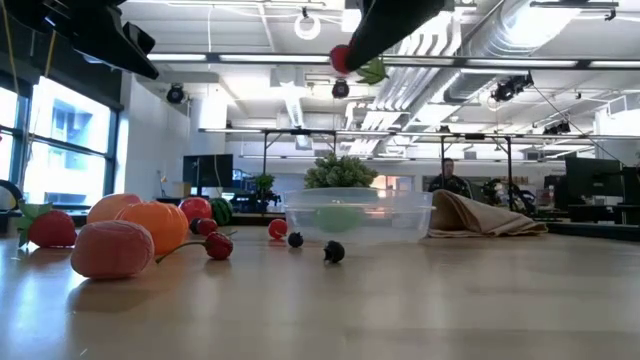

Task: Pick and placing Produce into tupperware
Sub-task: Put the cherry tomato into the container

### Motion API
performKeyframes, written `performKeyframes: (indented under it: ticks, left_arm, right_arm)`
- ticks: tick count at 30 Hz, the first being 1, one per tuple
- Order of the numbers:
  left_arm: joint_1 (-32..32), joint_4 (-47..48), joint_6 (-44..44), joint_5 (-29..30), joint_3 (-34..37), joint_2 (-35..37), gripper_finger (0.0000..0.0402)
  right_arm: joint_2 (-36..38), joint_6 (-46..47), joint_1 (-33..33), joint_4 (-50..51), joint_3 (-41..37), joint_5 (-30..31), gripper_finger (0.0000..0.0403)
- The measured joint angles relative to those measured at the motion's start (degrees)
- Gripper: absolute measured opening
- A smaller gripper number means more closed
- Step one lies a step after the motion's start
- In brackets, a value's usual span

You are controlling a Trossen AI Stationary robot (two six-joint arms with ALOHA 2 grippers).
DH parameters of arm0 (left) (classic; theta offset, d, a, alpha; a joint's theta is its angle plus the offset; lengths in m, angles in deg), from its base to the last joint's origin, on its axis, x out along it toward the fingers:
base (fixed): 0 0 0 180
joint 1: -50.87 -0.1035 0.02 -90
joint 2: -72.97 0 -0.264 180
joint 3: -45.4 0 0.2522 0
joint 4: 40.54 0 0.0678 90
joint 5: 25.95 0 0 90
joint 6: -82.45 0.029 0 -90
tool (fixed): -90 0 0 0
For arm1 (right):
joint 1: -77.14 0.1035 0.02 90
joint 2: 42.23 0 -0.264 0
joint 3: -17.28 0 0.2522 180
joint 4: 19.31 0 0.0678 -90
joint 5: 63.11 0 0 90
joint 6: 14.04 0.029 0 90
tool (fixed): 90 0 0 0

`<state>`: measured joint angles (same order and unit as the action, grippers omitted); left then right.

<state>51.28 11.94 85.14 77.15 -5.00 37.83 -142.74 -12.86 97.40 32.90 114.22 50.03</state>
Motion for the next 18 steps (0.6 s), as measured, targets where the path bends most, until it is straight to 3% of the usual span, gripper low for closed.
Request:
performKeyframes:
  ticks: [5,9,18]
  left_arm:
    - [0.0,0.0,0.0,0.0,0.0,0.0,0.0014]
    - [0.0,0.0,0.0,0.0,0.0,0.0,0.0014]
    - [0.0,0.0,0.0,0.0,0.0,0.0,0.0014]
  right_arm:
    - [2.9,-1.1,-8.1,3.1,0.0,-1.3,0.0112]
    - [2.6,-1.5,-15.0,2.9,-1.1,-7.7,0.0112]
    - [2.3,0.7,-26.7,-9.9,-16.3,-21.5,0.0112]
